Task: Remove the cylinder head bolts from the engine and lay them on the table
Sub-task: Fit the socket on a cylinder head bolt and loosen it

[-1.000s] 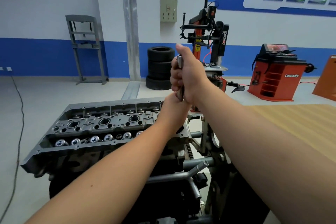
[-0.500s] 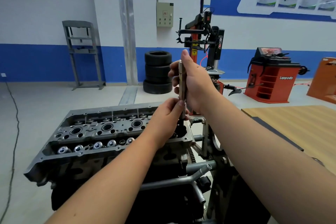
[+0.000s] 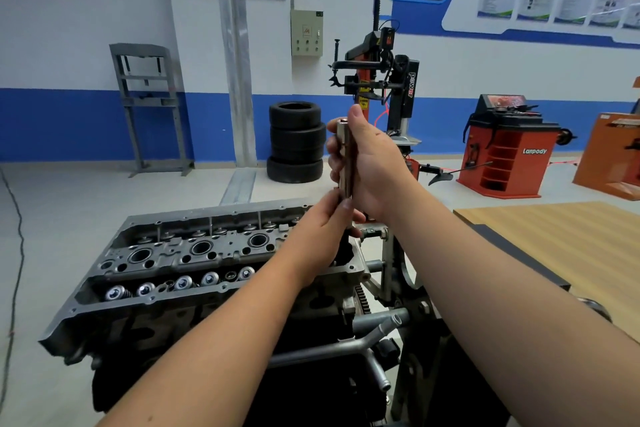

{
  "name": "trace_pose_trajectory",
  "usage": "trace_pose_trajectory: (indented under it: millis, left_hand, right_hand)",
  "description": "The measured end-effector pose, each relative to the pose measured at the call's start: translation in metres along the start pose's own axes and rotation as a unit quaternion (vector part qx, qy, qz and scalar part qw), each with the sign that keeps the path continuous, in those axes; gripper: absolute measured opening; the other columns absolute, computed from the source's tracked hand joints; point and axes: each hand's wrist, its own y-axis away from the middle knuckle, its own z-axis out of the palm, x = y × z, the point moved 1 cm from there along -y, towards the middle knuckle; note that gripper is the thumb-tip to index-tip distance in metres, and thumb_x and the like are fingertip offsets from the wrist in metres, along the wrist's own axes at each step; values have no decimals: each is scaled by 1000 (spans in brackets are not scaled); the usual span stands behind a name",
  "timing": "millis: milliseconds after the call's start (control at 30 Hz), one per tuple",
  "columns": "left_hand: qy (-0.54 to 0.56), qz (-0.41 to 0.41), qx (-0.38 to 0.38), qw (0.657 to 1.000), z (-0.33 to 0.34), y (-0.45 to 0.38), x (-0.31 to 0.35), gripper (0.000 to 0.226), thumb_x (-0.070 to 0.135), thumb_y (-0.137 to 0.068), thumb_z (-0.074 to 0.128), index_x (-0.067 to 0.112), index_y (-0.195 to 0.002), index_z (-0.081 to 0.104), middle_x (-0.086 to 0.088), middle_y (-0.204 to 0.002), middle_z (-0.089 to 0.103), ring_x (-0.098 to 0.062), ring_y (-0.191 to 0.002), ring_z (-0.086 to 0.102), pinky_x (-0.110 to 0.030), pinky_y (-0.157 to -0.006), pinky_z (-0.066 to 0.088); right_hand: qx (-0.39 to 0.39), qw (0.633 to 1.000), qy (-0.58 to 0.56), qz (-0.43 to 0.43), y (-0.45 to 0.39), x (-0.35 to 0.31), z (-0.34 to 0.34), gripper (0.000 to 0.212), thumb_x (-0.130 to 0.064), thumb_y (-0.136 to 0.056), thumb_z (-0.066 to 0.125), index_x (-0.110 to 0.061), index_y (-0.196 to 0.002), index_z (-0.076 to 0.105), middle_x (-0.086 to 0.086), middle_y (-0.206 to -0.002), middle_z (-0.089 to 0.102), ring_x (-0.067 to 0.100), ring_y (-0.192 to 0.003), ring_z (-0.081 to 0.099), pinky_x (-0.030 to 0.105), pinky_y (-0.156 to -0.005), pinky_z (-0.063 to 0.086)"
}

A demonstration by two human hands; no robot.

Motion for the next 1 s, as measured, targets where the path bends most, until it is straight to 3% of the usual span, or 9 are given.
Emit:
trace_pose_trajectory:
  millis: [133, 233, 300, 433, 567, 667, 800, 900, 1000]
  left_hand:
    - [0, -7, 33, 999, -3, 0, 0, 12, 33, -108, 52, 30, -103, 62, 13, -86, 74, -8, -79, 72, -20, -66, 51]
    - [31, -27, 54, 998, -4, -2, -2, 9, 38, -102, 63, 29, -101, 63, -2, -88, 77, -26, -82, 71, -35, -66, 50]
    - [46, -26, 53, 997, -3, -3, -1, 16, 42, -104, 59, 27, -102, 64, 1, -84, 75, -33, -85, 69, -40, -70, 49]
    - [49, -17, 22, 998, -3, -2, -2, 29, 43, -112, 38, 29, -111, 64, 14, -90, 74, -8, -82, 72, -36, -80, 52]
    - [30, 1, 36, 999, -3, -3, -4, 23, 40, -109, 44, 31, -102, 64, 16, -81, 71, -10, -83, 73, -38, -75, 52]
    - [55, -8, 51, 997, -4, -4, -7, 16, 40, -106, 56, 30, -95, 63, 9, -77, 69, -10, -78, 71, -36, -69, 48]
    - [49, -3, 48, 998, -4, -5, -8, 31, 54, -101, 53, 25, -100, 63, 3, -81, 71, -11, -77, 69, -32, -65, 48]
    - [52, -6, 17, 998, -4, -5, -8, 36, 49, -109, 38, 26, -108, 65, 2, -94, 74, -10, -82, 70, -32, -77, 52]
    - [28, -2, 0, 1000, -4, -4, -7, 28, 40, -111, 40, 29, -109, 66, 10, -94, 75, -7, -84, 72, -38, -83, 53]
  right_hand:
    - [12, 999, 44, -15, 0, 4, 5, 44, -58, -96, 48, -17, -92, 62, -1, -65, 57, 12, -49, 45, 25, -49, 37]
    - [39, 994, 78, -66, 3, 9, 7, 35, -55, -90, 61, -20, -91, 54, -2, -65, 56, 13, -49, 45, 27, -47, 38]
    - [56, 990, 84, -94, 2, 10, 6, 29, -47, -94, 61, -20, -88, 54, -1, -66, 58, 14, -51, 49, 28, -49, 41]
    - [40, 995, 74, -58, 1, 5, 3, 36, -46, -100, 52, -15, -87, 65, 1, -70, 62, 14, -57, 53, 27, -54, 45]
    - [26, 999, 42, 9, 1, 3, 7, 43, -51, -100, 46, -13, -91, 66, 0, -64, 57, 13, -51, 47, 26, -51, 40]
    - [41, 995, 92, -13, 1, -1, 11, 42, -59, -95, 51, -17, -97, 58, 1, -65, 59, 15, -54, 50, 28, -51, 44]
    - [58, 994, 84, -42, 0, -3, 12, 30, -43, -99, 56, -16, -85, 57, 1, -64, 59, 15, -51, 49, 28, -48, 42]
    - [52, 998, 32, 11, -3, -4, 10, 41, -44, -102, 44, -15, -77, 58, -1, -56, 51, 14, -45, 36, 25, -47, 33]
    - [64, 997, 20, 35, -3, -4, 8, 53, -47, -103, 37, -15, -67, 59, -2, -50, 43, 13, -42, 31, 25, -46, 30]
